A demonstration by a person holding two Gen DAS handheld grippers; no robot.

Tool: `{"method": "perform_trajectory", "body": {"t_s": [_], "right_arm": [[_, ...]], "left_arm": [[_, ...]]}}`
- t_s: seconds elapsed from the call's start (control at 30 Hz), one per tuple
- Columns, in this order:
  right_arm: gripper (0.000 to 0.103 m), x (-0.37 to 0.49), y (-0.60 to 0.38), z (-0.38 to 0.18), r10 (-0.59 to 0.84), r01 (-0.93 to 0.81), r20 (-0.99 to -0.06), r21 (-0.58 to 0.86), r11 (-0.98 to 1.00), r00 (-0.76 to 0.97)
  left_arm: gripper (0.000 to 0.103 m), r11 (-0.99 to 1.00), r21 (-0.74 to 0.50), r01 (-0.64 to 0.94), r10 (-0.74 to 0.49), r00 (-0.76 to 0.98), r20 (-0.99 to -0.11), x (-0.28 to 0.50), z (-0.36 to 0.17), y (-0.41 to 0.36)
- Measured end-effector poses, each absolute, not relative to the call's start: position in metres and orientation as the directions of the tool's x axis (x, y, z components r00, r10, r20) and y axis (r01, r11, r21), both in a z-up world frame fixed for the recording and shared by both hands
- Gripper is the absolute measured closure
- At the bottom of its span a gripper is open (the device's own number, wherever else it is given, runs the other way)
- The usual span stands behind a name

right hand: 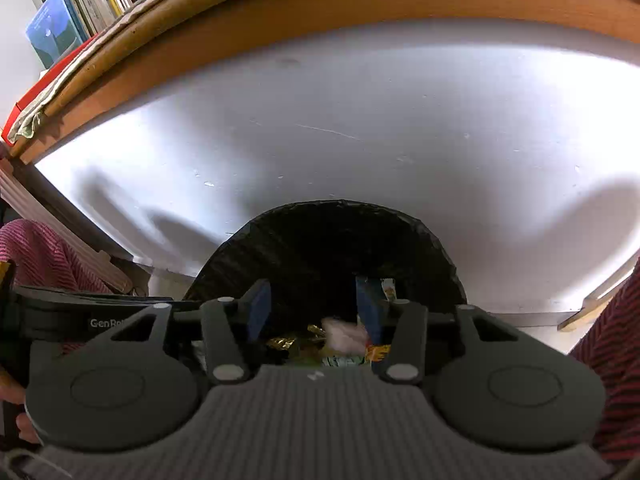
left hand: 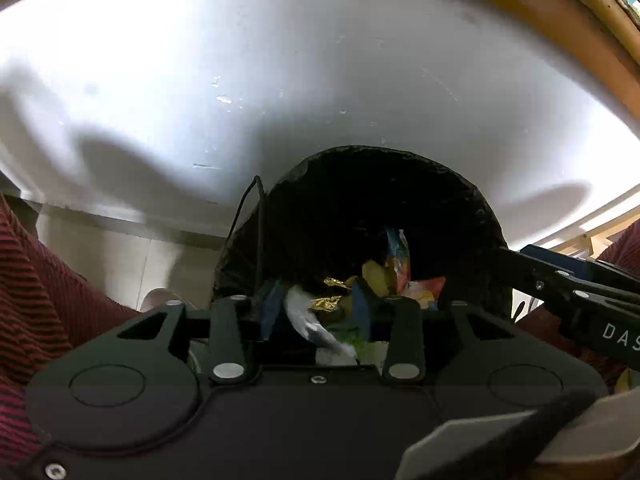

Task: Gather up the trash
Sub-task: 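Open both tools over the black bin to drop the items, then move both tools back up to the remaining trash on the bed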

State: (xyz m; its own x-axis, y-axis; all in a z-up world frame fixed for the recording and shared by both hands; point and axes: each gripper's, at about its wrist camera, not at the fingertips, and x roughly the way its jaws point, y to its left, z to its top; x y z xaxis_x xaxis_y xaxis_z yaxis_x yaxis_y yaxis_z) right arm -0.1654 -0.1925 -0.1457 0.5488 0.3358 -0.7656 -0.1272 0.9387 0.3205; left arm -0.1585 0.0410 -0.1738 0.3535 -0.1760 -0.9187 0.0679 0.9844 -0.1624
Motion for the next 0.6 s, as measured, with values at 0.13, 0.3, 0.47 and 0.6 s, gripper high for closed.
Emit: {"method": "perform_trajectory", "body": {"t_s": [0.13,0.3,0.47,0.6], "right_arm": [[0.036,-0.166,-0.193,-0.146,0.337,-0.126,-0.765,0.322,0.938,0.549],[0.035,-0.166,-0.194,-0.14,0.348,-0.129,-0.752,0.336,0.933,0.56],[0.032,-0.166,-0.194,-0.113,0.366,-0.18,-0.712,0.326,0.928,0.599],[0.027,-0.165,-0.196,-0.077,0.39,-0.239,-0.649,0.313,0.919,0.653]], "left_arm": [[0.054,0.985,-0.153,0.074,-0.17,0.36,-0.917,-0.16,-0.17,0.039],[0.046,0.987,-0.145,0.075,-0.162,0.367,-0.916,-0.16,-0.161,0.038],[0.039,0.986,-0.144,0.081,-0.165,0.427,-0.889,-0.16,-0.13,0.042],[0.021,0.984,-0.154,0.093,-0.18,0.52,-0.835,-0.159,-0.09,0.046]]}}
